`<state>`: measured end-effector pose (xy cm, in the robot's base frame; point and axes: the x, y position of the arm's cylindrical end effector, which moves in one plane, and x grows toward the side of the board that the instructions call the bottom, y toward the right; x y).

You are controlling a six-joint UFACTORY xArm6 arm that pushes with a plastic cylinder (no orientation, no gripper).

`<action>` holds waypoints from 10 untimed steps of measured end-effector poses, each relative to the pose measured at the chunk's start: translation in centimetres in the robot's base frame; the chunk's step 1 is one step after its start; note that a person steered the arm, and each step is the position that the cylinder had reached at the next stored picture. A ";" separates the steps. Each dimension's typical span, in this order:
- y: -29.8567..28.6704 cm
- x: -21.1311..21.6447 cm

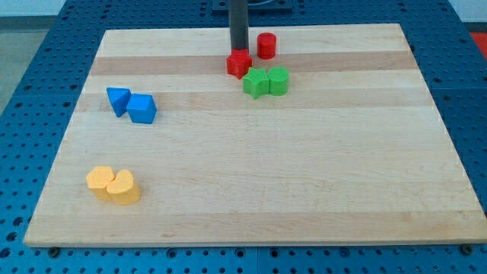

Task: Slide the blue cube closer to yellow heart

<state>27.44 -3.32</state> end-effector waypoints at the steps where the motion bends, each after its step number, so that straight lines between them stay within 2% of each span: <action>1: -1.5 0.9; 3: -3.2 2.3; 4: -3.3 1.3; 9: -0.2 0.9; 10: -1.0 2.5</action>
<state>29.93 -4.31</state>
